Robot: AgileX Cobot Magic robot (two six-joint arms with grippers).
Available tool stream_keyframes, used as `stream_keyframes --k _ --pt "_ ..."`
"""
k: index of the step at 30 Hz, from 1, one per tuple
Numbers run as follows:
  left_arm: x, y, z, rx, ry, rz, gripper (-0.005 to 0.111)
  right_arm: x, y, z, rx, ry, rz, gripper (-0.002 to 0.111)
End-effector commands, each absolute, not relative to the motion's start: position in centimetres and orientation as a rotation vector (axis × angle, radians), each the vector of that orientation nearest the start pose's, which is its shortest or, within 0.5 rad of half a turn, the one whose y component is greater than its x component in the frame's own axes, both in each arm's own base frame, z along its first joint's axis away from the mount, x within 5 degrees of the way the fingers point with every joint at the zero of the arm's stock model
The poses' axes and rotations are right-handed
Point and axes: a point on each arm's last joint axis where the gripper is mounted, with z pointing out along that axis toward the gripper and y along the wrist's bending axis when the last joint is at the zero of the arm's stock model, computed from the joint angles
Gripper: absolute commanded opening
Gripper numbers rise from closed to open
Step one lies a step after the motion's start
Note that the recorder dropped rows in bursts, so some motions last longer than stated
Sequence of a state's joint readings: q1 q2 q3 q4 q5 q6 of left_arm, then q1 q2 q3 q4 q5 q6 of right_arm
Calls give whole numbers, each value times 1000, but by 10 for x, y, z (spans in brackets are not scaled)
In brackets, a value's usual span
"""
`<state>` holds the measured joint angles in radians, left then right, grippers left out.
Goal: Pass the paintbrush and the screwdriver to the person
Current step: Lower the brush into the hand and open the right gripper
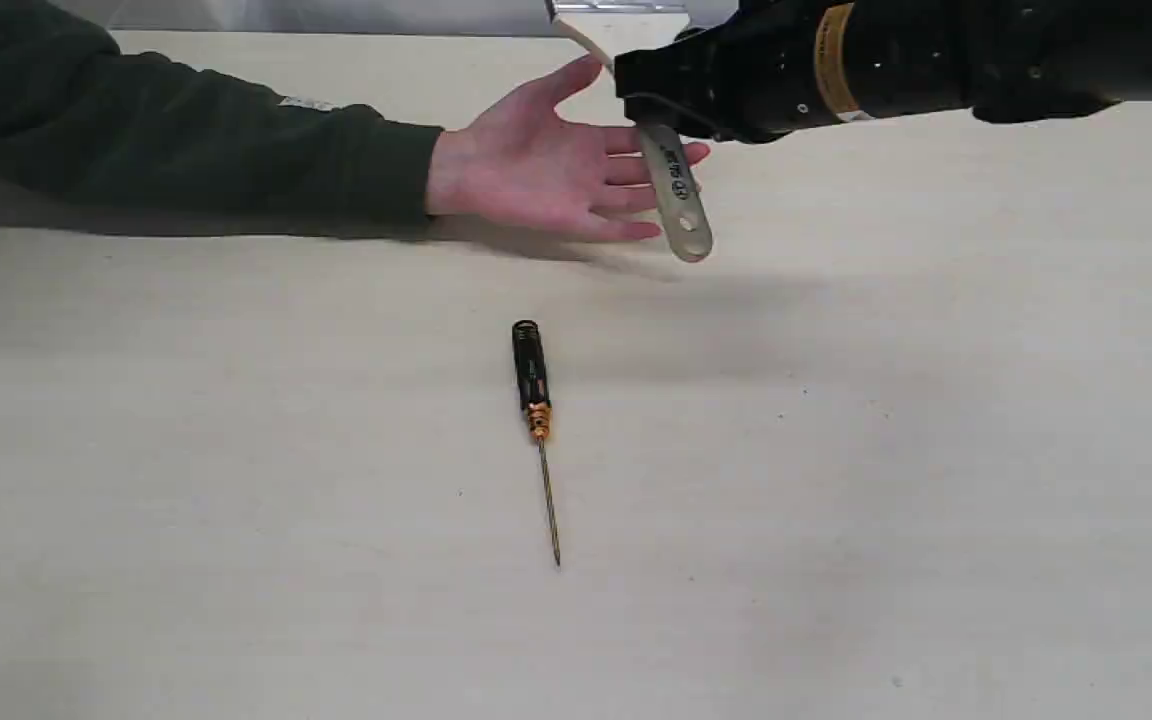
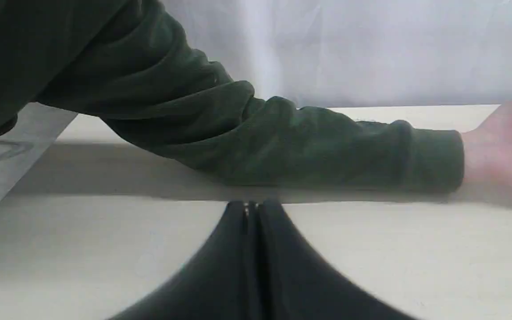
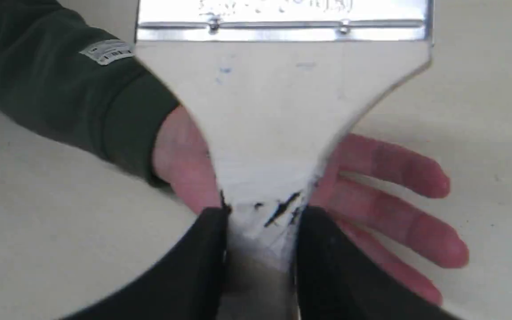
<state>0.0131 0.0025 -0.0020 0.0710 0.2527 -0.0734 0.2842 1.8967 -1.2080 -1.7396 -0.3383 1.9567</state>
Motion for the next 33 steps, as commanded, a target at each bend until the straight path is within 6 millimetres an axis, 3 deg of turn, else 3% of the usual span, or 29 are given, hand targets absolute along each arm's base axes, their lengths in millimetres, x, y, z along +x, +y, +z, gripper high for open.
stream_keyframes --k 1,10,17,21,33 --pt "55 2 190 -31 1735 15 0 406 149 192 -258 2255 651 9" --pt "55 2 191 -29 1730 17 0 431 159 172 -245 2270 691 12" --pt "55 2 191 -29 1730 17 0 430 160 169 -219 2287 722 40" --pt "55 2 191 -29 1730 17 0 430 160 169 -217 2290 734 45" --pt "55 2 191 -29 1730 17 0 405 167 204 -353 2247 924 45"
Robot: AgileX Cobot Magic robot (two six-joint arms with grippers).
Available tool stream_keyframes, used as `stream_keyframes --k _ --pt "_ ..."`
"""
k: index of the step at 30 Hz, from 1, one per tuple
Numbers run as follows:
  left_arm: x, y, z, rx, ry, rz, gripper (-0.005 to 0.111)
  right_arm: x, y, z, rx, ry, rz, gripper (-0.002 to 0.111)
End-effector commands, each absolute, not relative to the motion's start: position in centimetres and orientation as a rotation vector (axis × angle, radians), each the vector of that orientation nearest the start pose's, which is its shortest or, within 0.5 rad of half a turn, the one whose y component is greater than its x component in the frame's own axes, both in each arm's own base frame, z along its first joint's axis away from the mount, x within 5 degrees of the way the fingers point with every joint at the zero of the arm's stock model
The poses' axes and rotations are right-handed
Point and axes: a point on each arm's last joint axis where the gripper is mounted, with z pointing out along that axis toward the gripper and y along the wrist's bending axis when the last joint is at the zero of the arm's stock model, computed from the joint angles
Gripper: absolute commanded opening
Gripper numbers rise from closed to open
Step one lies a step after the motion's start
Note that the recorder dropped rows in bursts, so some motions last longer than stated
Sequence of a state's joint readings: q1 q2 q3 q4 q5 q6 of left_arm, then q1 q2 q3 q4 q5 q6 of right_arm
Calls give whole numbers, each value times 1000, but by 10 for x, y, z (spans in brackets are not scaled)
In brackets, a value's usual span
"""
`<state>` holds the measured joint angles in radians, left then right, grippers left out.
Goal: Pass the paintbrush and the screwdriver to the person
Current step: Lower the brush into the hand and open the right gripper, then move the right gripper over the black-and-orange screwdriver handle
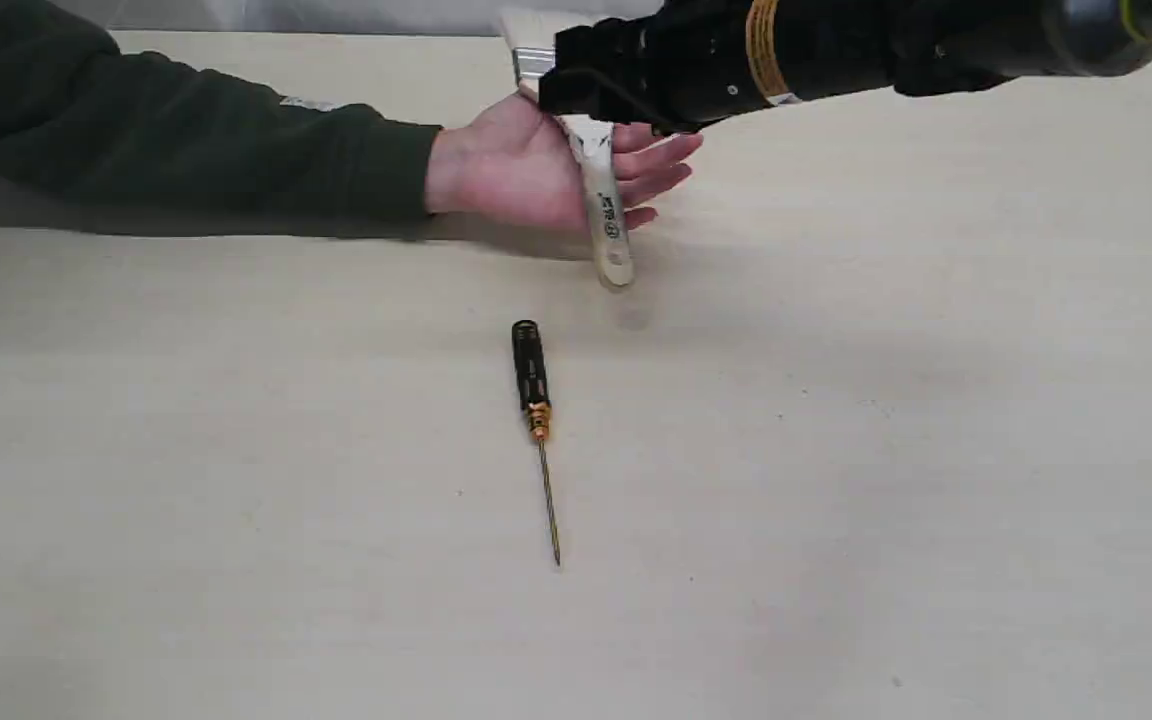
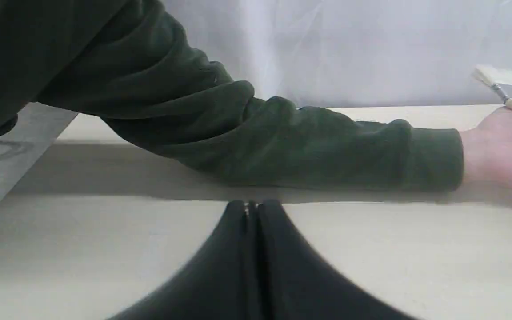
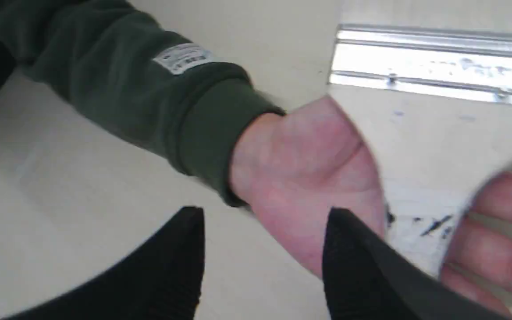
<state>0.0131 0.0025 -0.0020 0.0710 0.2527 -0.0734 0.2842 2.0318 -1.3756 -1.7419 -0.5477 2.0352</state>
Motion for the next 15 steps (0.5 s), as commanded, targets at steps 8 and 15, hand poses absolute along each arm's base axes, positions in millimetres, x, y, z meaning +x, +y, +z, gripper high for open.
stream_keyframes --k 8,15 --pt "55 2 191 -30 1733 17 0 360 155 207 -377 2293 910 45" --pt "55 2 191 -30 1733 17 0 334 148 183 -375 2392 913 45"
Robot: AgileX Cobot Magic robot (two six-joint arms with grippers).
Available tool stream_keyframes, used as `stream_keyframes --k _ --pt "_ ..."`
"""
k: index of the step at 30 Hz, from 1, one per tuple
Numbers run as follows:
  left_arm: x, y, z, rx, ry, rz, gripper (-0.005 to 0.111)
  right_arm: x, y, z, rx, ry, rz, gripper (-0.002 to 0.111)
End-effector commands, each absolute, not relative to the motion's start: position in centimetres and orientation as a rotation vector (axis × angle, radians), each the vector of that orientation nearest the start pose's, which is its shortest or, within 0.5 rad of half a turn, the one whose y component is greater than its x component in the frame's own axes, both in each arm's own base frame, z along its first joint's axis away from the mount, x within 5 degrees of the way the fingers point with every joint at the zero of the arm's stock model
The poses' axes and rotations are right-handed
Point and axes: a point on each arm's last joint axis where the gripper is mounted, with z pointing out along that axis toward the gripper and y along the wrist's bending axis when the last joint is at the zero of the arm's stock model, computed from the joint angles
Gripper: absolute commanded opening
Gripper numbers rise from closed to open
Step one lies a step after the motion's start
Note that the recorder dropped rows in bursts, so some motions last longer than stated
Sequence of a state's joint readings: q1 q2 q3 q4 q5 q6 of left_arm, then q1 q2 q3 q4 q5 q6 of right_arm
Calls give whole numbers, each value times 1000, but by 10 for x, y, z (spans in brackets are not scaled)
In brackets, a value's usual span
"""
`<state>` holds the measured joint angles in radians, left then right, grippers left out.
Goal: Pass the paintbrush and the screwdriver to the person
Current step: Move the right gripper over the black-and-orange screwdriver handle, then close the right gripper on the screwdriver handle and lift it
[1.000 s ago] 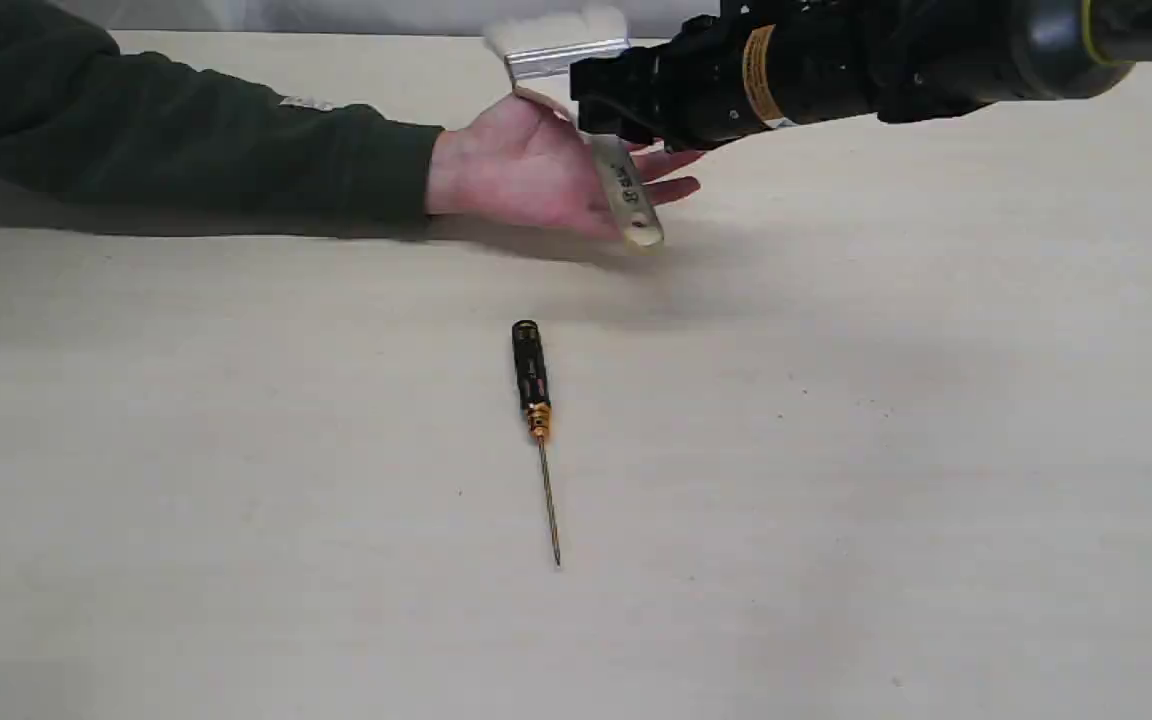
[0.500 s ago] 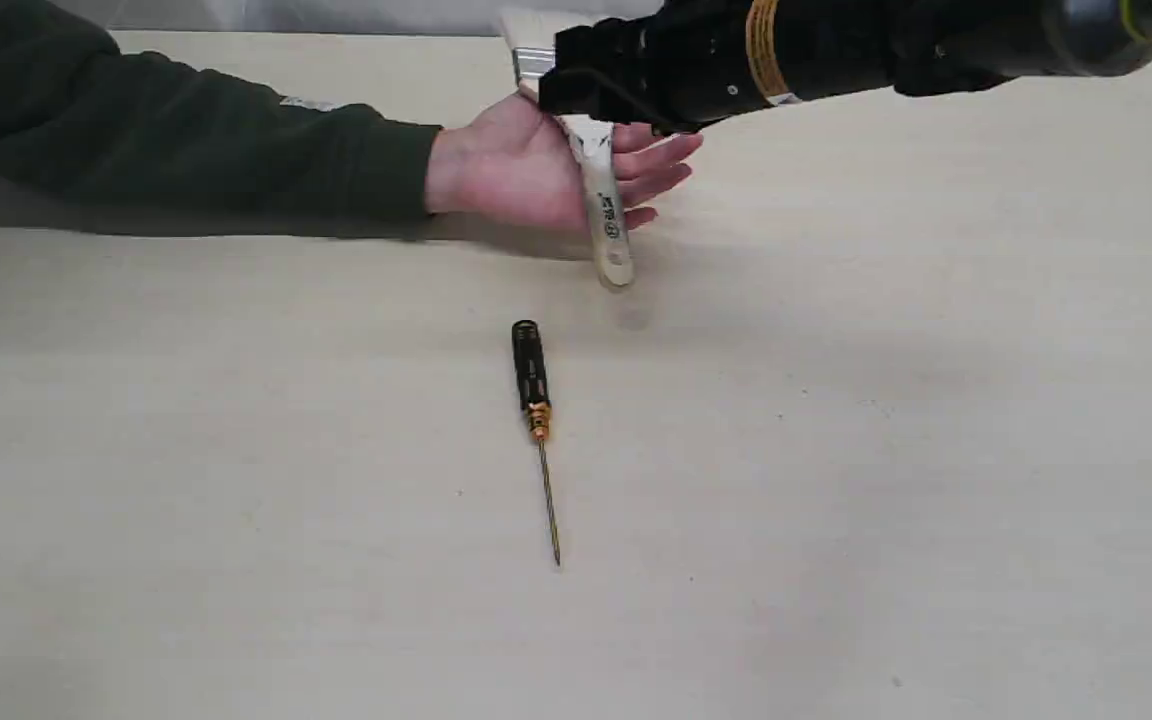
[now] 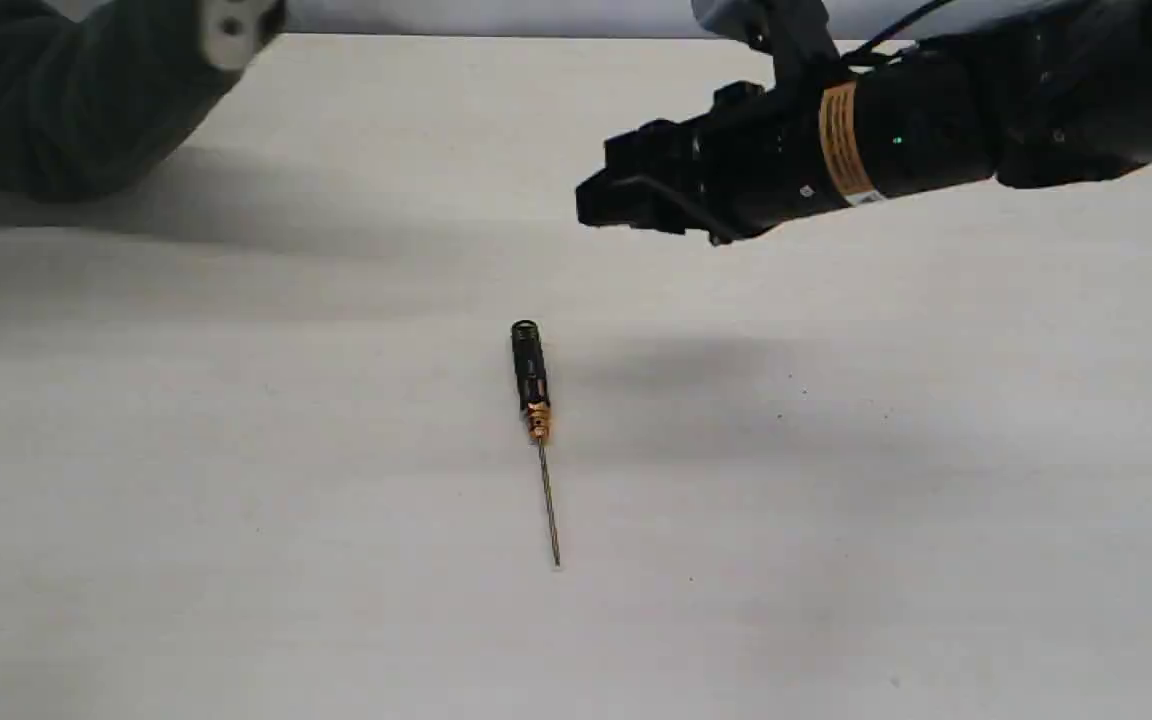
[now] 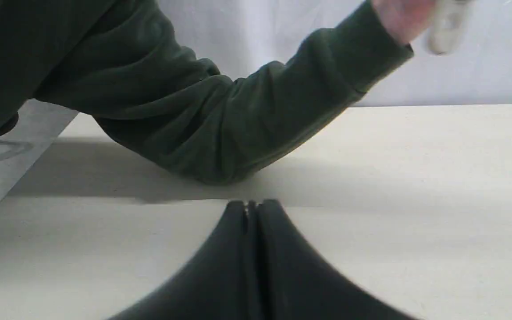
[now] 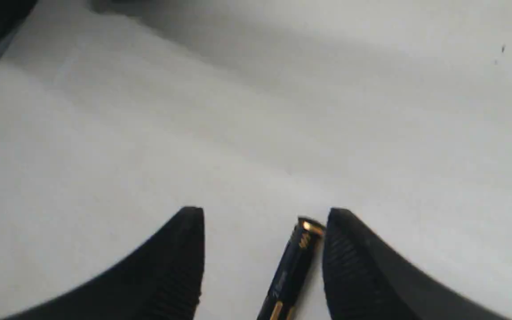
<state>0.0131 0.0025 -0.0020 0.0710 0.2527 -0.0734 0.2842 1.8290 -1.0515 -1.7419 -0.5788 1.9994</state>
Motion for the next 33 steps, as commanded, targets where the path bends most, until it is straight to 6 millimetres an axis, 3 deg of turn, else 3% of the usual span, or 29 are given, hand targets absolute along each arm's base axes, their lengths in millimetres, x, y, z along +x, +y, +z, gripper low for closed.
stream_keyframes --k 1,5,15,33 --pt "55 2 191 -30 1733 17 0 331 148 179 -377 2405 909 45" --pt "55 2 191 -30 1733 17 0 321 155 169 -407 2434 857 45" --pt "55 2 191 -30 1733 17 0 301 200 162 -518 2426 723 45" --pt "55 2 191 -29 1731 17 0 302 205 126 -489 2527 667 45"
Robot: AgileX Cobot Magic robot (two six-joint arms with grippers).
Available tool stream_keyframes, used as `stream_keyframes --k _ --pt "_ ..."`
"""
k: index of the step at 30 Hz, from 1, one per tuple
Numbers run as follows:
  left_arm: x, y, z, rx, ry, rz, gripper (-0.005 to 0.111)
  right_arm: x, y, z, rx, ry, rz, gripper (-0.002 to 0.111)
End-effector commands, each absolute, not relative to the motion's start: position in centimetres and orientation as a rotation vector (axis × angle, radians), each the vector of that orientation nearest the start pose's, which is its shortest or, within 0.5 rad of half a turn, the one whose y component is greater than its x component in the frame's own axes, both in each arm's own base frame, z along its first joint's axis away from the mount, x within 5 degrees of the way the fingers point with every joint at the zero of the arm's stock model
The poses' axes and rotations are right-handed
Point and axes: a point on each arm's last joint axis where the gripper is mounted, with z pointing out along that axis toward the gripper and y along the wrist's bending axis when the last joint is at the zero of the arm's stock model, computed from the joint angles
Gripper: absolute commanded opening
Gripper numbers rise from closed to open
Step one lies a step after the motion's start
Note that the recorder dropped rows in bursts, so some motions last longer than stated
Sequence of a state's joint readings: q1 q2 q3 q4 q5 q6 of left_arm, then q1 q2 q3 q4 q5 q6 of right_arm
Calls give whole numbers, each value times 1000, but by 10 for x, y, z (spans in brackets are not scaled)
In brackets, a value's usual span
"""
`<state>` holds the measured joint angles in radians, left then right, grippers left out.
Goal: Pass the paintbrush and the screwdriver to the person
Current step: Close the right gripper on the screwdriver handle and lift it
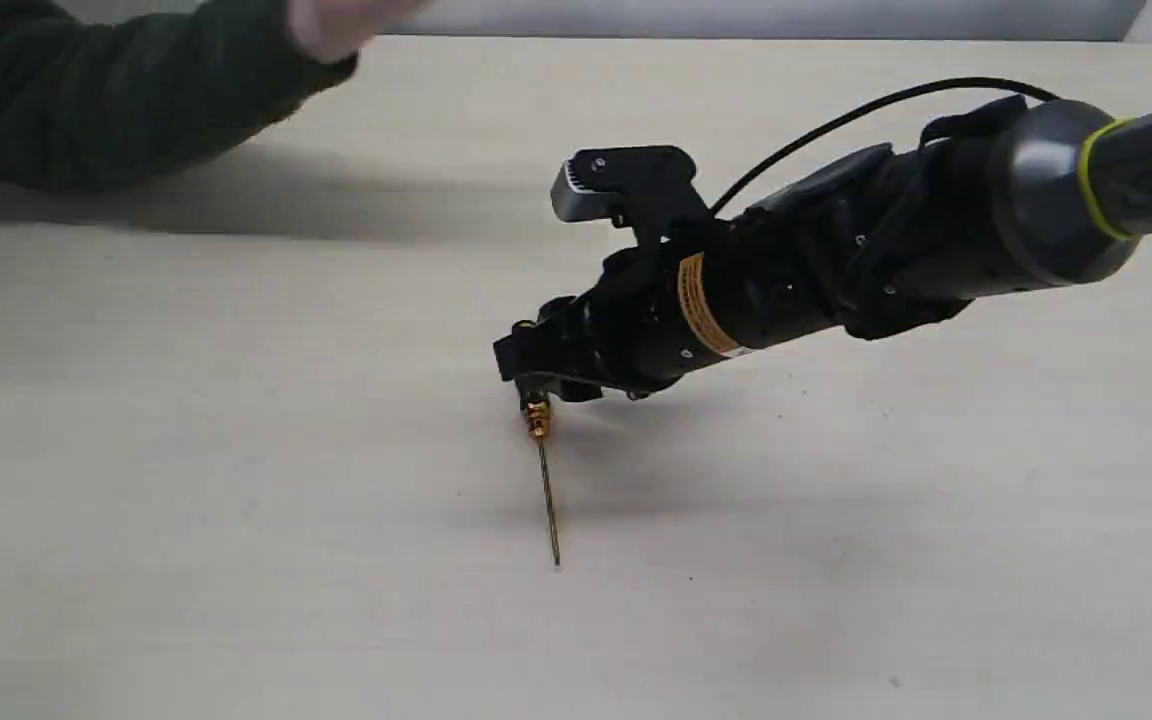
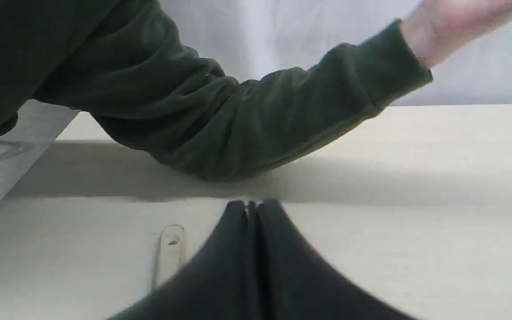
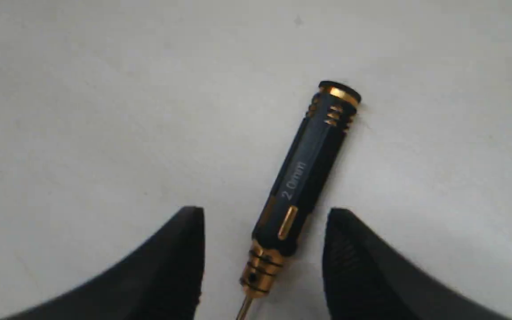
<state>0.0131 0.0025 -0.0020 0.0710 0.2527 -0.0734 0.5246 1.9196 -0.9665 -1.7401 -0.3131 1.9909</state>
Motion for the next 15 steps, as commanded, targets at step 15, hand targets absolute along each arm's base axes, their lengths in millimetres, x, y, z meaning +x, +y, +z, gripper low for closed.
stream_keyframes --k 15 --pt "55 2 191 -29 1731 17 0 303 205 125 -483 2526 655 45"
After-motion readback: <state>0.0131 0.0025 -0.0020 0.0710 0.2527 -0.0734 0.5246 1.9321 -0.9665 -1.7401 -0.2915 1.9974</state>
